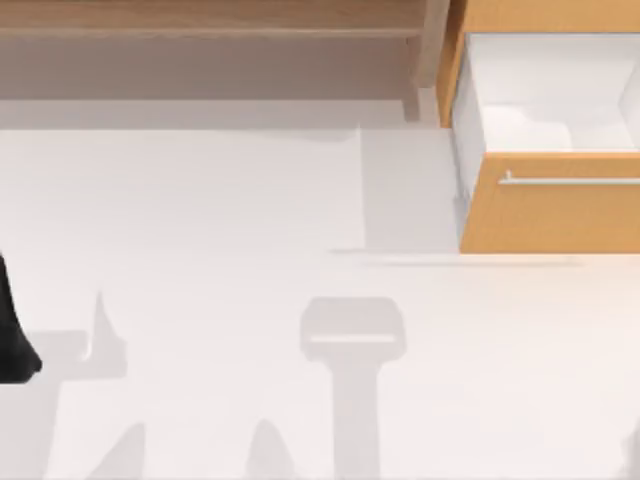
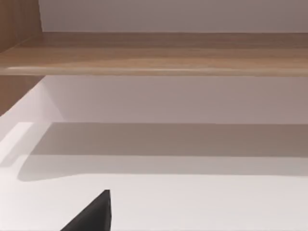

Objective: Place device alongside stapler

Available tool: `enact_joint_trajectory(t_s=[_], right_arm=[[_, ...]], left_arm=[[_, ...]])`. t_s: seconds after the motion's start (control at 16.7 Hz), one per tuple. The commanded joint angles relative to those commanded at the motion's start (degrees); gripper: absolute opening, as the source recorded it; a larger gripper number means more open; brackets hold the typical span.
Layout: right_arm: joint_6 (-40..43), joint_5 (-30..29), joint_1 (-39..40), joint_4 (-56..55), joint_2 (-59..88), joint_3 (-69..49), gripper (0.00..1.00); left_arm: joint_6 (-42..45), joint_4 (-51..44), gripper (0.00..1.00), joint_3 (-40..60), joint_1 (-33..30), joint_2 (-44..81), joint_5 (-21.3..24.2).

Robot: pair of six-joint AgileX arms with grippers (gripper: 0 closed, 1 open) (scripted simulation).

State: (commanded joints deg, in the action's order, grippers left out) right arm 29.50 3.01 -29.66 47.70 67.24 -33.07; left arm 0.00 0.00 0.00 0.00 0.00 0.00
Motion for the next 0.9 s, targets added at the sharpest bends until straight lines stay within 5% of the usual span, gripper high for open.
enact_joint_trajectory(t_s=[0.9], right_arm=[[-0.1, -0.1, 0.0, -3.0, 2.4, 2.7, 0.0]], left_arm=[[0.0, 0.0, 1.0, 0.0, 0.0, 0.0, 0.0]])
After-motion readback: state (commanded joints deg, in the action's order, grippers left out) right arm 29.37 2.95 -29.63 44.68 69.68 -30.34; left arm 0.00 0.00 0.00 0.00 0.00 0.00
